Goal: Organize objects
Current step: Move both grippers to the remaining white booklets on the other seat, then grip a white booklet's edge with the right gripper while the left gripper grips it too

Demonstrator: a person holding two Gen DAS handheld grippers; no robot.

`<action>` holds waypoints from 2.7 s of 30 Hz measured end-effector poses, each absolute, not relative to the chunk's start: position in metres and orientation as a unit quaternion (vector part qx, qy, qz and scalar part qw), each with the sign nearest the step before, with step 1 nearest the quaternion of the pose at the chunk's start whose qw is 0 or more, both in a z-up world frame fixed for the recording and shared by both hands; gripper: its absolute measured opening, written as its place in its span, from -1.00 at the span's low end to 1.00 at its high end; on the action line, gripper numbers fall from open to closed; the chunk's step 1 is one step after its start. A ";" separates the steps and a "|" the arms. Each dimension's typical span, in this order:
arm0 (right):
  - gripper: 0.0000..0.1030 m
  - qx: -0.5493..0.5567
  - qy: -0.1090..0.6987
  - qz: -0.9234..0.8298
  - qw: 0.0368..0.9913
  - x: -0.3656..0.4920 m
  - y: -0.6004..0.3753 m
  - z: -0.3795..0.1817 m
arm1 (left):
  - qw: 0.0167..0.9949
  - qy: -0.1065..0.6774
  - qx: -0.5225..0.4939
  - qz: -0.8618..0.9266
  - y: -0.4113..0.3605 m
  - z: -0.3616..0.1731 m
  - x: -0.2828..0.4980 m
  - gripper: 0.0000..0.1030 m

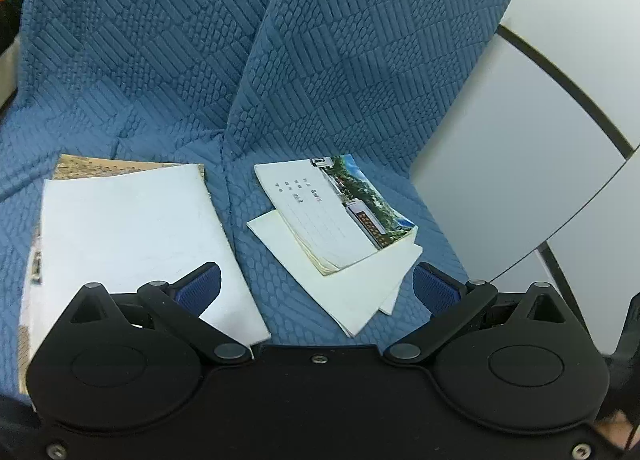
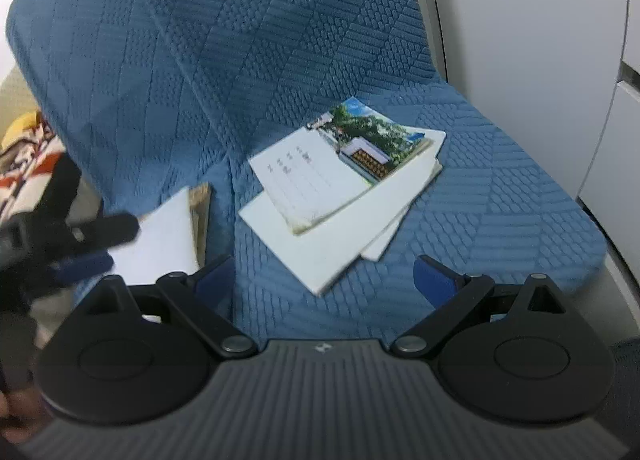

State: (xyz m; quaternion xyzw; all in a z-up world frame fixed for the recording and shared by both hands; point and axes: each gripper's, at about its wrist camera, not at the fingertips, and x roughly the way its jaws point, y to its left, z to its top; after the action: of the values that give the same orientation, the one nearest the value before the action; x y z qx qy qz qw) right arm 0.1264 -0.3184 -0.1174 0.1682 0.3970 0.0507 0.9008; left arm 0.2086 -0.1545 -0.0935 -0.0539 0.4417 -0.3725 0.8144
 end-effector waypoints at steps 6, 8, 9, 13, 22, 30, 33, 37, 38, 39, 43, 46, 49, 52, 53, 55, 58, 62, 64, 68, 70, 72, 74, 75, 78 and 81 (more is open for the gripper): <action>0.88 0.217 0.406 0.041 0.887 0.163 -0.334 -0.129 | 0.796 0.465 -0.063 -0.383 -0.176 -0.111 0.231 0.98; 0.87 0.239 0.413 0.032 0.878 0.175 -0.342 -0.135 | 0.788 0.471 -0.066 -0.390 -0.185 -0.117 0.238 0.95; 0.87 0.250 0.414 0.030 0.875 0.179 -0.345 -0.137 | 0.785 0.477 -0.065 -0.390 -0.189 -0.121 0.242 0.88; 0.56 0.306 0.429 0.019 0.850 0.199 -0.362 -0.152 | 0.764 0.503 -0.081 -0.395 -0.204 -0.136 0.257 0.66; 0.08 0.369 0.455 -0.014 0.811 0.245 -0.380 -0.179 | 0.734 0.550 -0.100 -0.386 -0.236 -0.175 0.288 -0.15; 0.08 0.346 0.451 -0.062 0.821 0.297 -0.397 -0.188 | 0.713 0.574 -0.110 -0.388 -0.255 -0.199 0.301 -0.37; 0.08 0.329 0.451 -0.079 0.826 0.310 -0.403 -0.192 | 0.709 0.577 -0.101 -0.392 -0.261 -0.203 0.302 -0.39; 0.07 0.342 0.453 -0.082 0.819 0.321 -0.412 -0.199 | 0.693 0.594 -0.117 -0.392 -0.266 -0.212 0.308 -0.39; 0.07 0.343 0.451 -0.080 0.820 0.324 -0.413 -0.201 | 0.688 0.597 -0.124 -0.393 -0.266 -0.215 0.309 -0.41; 0.07 0.341 0.449 -0.078 0.822 0.326 -0.413 -0.200 | 0.685 0.600 -0.127 -0.393 -0.266 -0.216 0.311 -0.43; 0.07 0.346 0.444 -0.063 0.824 0.334 -0.414 -0.204 | 0.678 0.605 -0.134 -0.395 -0.266 -0.220 0.312 -0.43; 0.08 0.383 0.427 -0.039 0.818 0.335 -0.420 -0.206 | 0.675 0.608 -0.139 -0.394 -0.265 -0.221 0.314 -0.45; 0.07 0.439 0.407 0.006 0.801 0.332 -0.425 -0.207 | 0.673 0.616 -0.154 -0.380 -0.262 -0.225 0.317 -0.64; -0.07 0.482 0.402 0.041 0.777 0.329 -0.421 -0.212 | 0.668 0.626 -0.177 -0.362 -0.256 -0.230 0.321 -0.75; -0.08 0.488 0.407 0.050 0.770 0.330 -0.418 -0.215 | 0.663 0.630 -0.188 -0.358 -0.254 -0.232 0.323 -0.75; -0.20 0.492 0.420 0.058 0.760 0.328 -0.410 -0.221 | 0.657 0.635 -0.200 -0.353 -0.251 -0.234 0.324 -0.76; -0.35 0.496 0.438 0.053 0.748 0.324 -0.398 -0.231 | 0.655 0.637 -0.207 -0.351 -0.249 -0.235 0.325 -0.76; -0.57 0.501 0.454 0.046 0.735 0.316 -0.382 -0.240 | 0.647 0.643 -0.220 -0.347 -0.244 -0.236 0.329 -0.76; -0.73 0.501 0.461 0.040 0.732 0.313 -0.376 -0.242 | 0.642 0.647 -0.232 -0.340 -0.242 -0.238 0.332 -0.76; -0.89 0.496 0.469 0.027 0.730 0.310 -0.368 -0.248 | 0.640 0.646 -0.245 -0.336 -0.238 -0.235 0.337 -0.68; -0.92 0.494 0.468 0.030 0.732 0.311 -0.367 -0.245 | 0.640 0.644 -0.253 -0.334 -0.236 -0.233 0.340 -0.25; -0.92 0.501 0.460 0.038 0.733 0.309 -0.365 -0.240 | 0.634 0.639 -0.274 -0.339 -0.231 -0.229 0.344 0.01; -0.92 0.511 0.447 0.051 0.733 0.308 -0.367 -0.233 | 0.626 0.637 -0.292 -0.341 -0.226 -0.226 0.347 0.11; -0.92 0.514 0.441 0.057 0.733 0.308 -0.368 -0.230 | 0.620 0.636 -0.306 -0.342 -0.222 -0.226 0.349 0.18; -0.92 0.522 0.426 0.079 0.734 0.305 -0.368 -0.221 | 0.605 0.630 -0.346 -0.344 -0.213 -0.225 0.354 0.29; -0.92 0.525 0.420 0.095 0.734 0.302 -0.368 -0.214 | 0.591 0.627 -0.377 -0.340 -0.207 -0.228 0.358 0.34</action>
State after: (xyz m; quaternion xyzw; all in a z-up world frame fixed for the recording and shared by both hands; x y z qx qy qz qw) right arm 0.3019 -0.3685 -0.2136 0.5255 0.4202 0.0949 0.7337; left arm 0.3576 -0.2070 -0.2280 -0.3771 0.6269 -0.3398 0.5911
